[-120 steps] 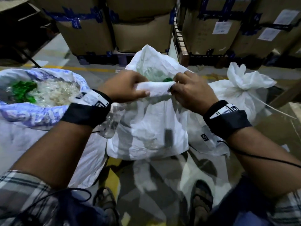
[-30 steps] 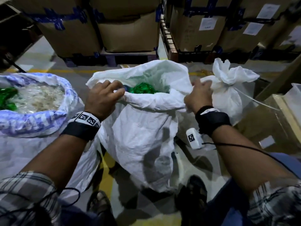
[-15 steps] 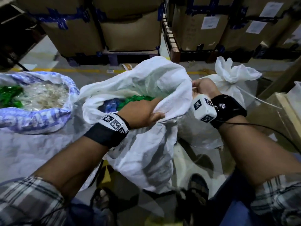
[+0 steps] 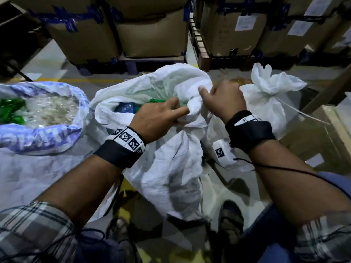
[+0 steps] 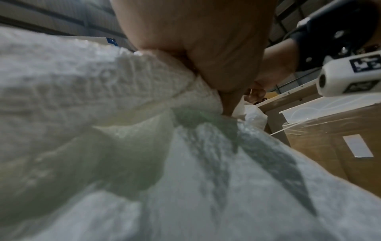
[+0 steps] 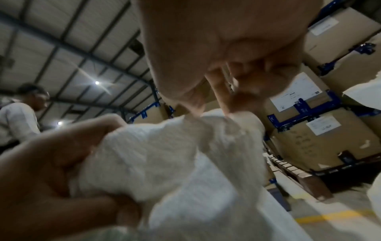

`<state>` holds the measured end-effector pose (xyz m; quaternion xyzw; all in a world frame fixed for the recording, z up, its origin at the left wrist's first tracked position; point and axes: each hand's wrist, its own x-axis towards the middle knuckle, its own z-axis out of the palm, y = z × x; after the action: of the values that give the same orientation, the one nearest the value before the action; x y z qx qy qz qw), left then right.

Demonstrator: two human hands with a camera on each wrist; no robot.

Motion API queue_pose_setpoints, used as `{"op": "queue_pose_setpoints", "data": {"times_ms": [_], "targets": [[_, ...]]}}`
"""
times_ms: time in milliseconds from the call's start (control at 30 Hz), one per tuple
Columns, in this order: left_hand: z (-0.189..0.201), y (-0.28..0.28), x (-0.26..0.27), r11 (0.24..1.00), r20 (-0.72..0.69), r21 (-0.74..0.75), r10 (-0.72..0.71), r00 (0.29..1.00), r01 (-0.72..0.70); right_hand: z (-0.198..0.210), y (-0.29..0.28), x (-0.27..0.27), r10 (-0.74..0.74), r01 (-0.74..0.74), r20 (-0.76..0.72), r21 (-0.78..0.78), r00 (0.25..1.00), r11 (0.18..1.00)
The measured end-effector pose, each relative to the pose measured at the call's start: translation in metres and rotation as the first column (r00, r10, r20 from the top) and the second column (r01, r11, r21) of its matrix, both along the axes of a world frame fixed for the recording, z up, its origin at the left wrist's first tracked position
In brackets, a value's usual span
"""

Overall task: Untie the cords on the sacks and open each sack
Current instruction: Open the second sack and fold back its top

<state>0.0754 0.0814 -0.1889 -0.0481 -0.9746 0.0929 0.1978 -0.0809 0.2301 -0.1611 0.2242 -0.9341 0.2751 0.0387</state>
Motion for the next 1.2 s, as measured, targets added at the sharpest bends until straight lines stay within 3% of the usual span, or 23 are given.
{"op": "queue_pose_setpoints", "data": {"times_ms": [67,167,200,267,333,367,433,500,567,633,700,767,867,900,933,967,1000,1067,1133,1200], "targets": [[0.001,0.004,0.001,0.999,-0.031,-0.020,-0.050,0.998,0.049,0.002,-0.001,0.002,0.034,-0.031,0.243,-0.017,0.969,0.999],[0.001,0.011,0.004,0.993,-0.059,-0.034,-0.119,0.991,0.117,-0.014,0.000,0.002,0.079,0.020,0.542,-0.174,0.837,0.984],[0.001,0.013,0.005,0.991,-0.071,-0.038,-0.131,0.989,0.128,-0.018,0.000,0.000,0.108,0.090,0.646,-0.265,0.755,0.960],[0.006,0.009,0.007,0.990,-0.127,-0.058,-0.139,0.982,0.132,-0.016,0.003,-0.007,0.283,0.263,0.805,-0.467,0.521,0.844],[0.016,-0.005,0.006,0.987,-0.250,-0.095,-0.152,0.956,0.131,-0.005,0.005,-0.014,0.515,0.505,0.816,-0.571,0.263,0.647],[0.023,-0.015,0.005,0.984,-0.320,-0.122,-0.162,0.933,0.129,0.000,0.005,-0.016,0.601,0.632,0.777,-0.564,0.189,0.531],[0.032,-0.036,0.003,0.980,-0.441,-0.163,-0.173,0.881,0.111,0.007,0.003,-0.014,0.725,0.745,0.674,-0.556,0.145,0.368],[0.035,-0.046,0.000,0.980,-0.486,-0.182,-0.165,0.858,0.085,0.009,-0.005,-0.008,0.768,0.754,0.628,-0.564,0.126,0.336],[0.029,-0.044,-0.001,0.979,-0.399,-0.165,-0.174,0.900,0.116,0.004,-0.010,-0.004,0.691,0.743,0.701,-0.555,0.175,0.374],[0.019,-0.032,0.001,0.984,-0.217,-0.067,-0.175,0.960,0.165,-0.005,-0.010,-0.002,0.551,0.687,0.789,-0.561,0.274,0.462],[0.004,-0.020,0.005,0.994,0.038,0.037,-0.105,0.994,0.104,-0.021,-0.006,-0.006,0.261,0.523,0.842,-0.505,0.472,0.686],[-0.010,-0.010,0.007,0.995,0.217,0.102,-0.024,0.976,0.002,-0.037,-0.001,-0.014,-0.057,0.339,0.662,-0.306,0.748,0.889],[-0.010,-0.008,-0.002,0.955,0.341,0.285,-0.016,0.940,-0.087,-0.040,0.006,-0.019,-0.064,0.082,0.143,-0.124,0.988,0.989],[-0.006,-0.009,-0.005,0.948,0.375,0.308,-0.038,0.926,-0.086,-0.041,0.008,-0.018,-0.013,0.009,-0.089,-0.048,0.996,0.999],[0.000,-0.010,-0.007,0.951,0.397,0.303,-0.062,0.916,-0.067,-0.041,0.010,-0.017,0.044,-0.031,-0.286,0.049,0.957,0.998],[0.005,-0.013,-0.008,0.961,0.416,0.275,-0.082,0.906,-0.040,-0.041,0.012,-0.016,0.115,-0.069,-0.394,0.130,0.912,0.989],[0.008,-0.016,-0.007,0.963,0.441,0.266,-0.087,0.893,-0.037,-0.041,0.013,-0.017,0.182,-0.129,-0.393,0.158,0.901,0.979],[0.013,-0.019,-0.002,0.962,0.508,0.260,-0.057,0.859,-0.090,-0.040,0.014,-0.019,0.198,-0.193,-0.172,0.050,0.965,0.980],[0.011,-0.019,0.002,0.979,0.553,0.173,-0.003,0.833,-0.112,-0.032,0.013,-0.022,0.112,-0.090,0.172,-0.130,0.979,0.987],[0.010,-0.022,0.005,0.992,0.512,0.069,0.054,0.857,-0.104,-0.024,0.013,-0.025,0.112,0.102,0.543,-0.348,0.832,0.932]]}}
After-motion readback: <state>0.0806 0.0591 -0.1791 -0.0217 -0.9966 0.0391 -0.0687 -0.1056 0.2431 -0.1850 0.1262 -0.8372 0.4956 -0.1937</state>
